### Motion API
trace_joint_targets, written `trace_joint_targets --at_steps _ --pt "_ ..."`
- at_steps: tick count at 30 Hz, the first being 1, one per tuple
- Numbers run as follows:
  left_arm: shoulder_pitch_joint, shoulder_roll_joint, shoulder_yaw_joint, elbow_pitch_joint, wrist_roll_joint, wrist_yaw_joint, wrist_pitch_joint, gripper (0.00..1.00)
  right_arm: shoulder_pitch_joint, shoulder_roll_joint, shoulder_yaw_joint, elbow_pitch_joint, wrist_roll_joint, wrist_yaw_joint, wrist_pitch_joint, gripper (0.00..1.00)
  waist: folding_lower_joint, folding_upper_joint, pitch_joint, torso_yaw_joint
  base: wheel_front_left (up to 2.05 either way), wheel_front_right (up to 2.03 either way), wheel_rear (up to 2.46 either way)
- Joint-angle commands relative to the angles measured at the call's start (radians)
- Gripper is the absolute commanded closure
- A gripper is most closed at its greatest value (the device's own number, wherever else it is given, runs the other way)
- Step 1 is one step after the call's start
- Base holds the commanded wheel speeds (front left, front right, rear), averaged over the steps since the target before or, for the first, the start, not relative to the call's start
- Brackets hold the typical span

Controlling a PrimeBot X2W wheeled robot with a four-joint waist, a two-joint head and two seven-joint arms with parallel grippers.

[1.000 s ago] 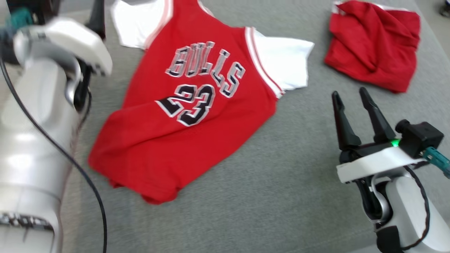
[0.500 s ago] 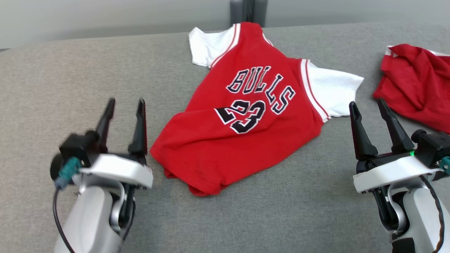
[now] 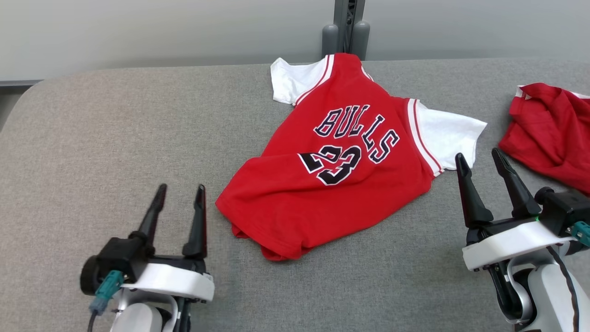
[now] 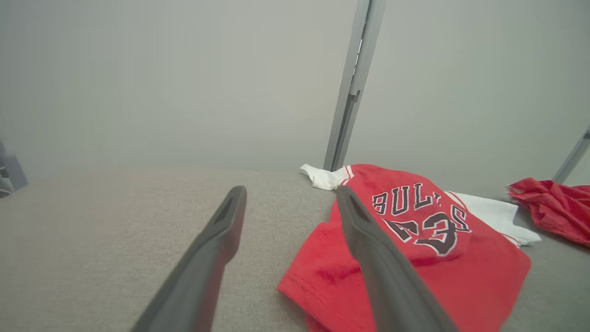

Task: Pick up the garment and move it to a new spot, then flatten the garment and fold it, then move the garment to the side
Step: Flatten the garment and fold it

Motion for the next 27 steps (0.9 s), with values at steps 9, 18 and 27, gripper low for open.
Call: trace_joint_targets --at_steps 9,18,27 --pt "0.052 0.0 0.029 -0.114 0.023 0.06 -0.002 0.0 0.033 0.01 -0.002 -0.005 -0.014 0.0 -0.003 0.0 0.0 -0.0001 0.0 -0.002 0.0 0.0 0.0" --pt "0.068 -0.001 -0.054 -0.043 -0.008 0.009 -0.002 0.0 0.025 0.016 0.0 0.001 -0.01 0.0 -0.006 0.0 0.0 -0.0001 0.009 -0.011 0.0 0.0 0.0" --pt "0.064 0.001 -0.262 0.128 0.004 -0.096 -0.002 0.0 0.012 0.018 0.0 0.017 -0.013 0.0 -0.009 0.0 0.0 -0.0001 0.034 -0.024 0.0 0.0 0.0"
